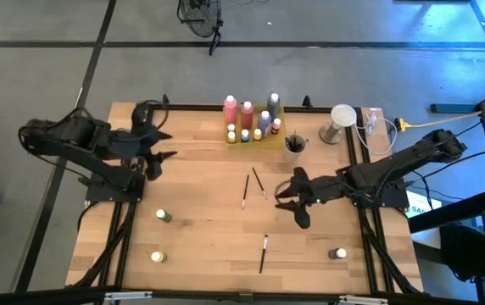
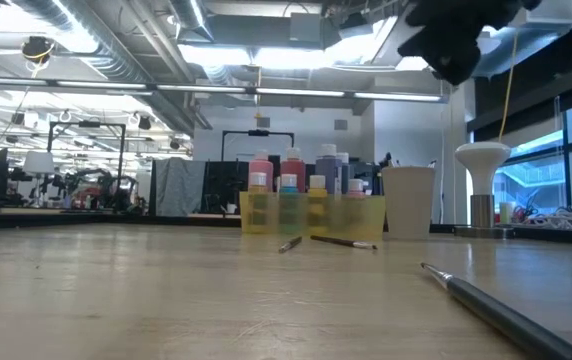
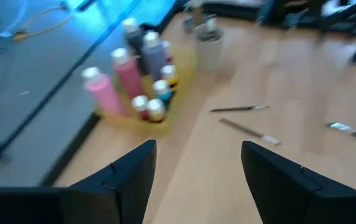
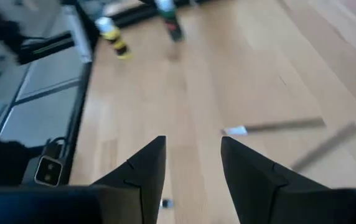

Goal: Pick & Place Paint Supplies
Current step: Put the silver paint brush into the white cup

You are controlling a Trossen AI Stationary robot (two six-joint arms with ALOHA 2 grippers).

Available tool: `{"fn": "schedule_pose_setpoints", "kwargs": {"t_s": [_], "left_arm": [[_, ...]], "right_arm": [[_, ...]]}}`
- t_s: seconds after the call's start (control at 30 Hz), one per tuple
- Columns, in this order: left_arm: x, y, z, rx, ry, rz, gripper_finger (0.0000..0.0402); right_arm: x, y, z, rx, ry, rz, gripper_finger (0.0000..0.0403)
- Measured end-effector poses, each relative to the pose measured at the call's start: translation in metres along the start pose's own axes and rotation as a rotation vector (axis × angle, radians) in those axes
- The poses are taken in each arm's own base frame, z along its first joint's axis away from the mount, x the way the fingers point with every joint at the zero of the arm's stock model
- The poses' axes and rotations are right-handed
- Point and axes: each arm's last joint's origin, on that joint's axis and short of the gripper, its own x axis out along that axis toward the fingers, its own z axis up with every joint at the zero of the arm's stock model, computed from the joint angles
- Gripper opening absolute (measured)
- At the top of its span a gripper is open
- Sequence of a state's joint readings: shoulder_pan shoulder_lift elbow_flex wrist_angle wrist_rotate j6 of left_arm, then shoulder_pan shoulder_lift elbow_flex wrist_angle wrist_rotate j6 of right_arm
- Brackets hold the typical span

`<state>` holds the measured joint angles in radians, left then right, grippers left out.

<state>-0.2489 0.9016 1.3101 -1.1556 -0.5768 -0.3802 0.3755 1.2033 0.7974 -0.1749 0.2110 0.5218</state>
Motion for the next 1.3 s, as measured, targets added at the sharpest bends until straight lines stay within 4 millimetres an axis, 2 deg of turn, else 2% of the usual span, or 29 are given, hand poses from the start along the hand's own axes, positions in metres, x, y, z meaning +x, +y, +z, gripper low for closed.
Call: {"fn": "schedule_pose_setpoints", "kwargs": {"t_s": [0.13, 0.27, 0.5, 0.6, 0.87, 1.0, 1.3], "left_arm": [[0.015, -0.001, -0.029, -0.042, -0.108, -0.101, 0.0232], [0.032, -0.005, -0.051, -0.058, -0.199, -0.179, 0.0231], [0.063, -0.015, -0.089, -0.088, -0.253, -0.279, 0.0232], [0.075, -0.018, -0.103, -0.091, -0.254, -0.305, 0.0232], [0.093, -0.025, -0.121, -0.073, -0.323, -0.349, 0.0232], [0.099, -0.029, -0.128, -0.033, -0.361, -0.423, 0.0231], [0.107, -0.03, -0.141, -0.013, -0.346, -0.453, 0.0232]], "right_arm": [[0.004, -0.007, 0.006, 0.132, 0.102, -0.089, 0.0157], [0.019, -0.018, 0.01, 0.23, 0.219, -0.114, 0.0157], [0.054, -0.033, 0.022, 0.268, 0.356, -0.182, 0.0157], [0.07, -0.034, 0.032, 0.248, 0.402, -0.21, 0.0157], [0.109, -0.038, 0.037, 0.257, 0.633, -0.353, 0.0157], [0.125, -0.041, 0.035, 0.282, 0.688, -0.34, 0.0157], [0.145, -0.056, 0.023, 0.344, 0.752, -0.387, 0.0157]]}}
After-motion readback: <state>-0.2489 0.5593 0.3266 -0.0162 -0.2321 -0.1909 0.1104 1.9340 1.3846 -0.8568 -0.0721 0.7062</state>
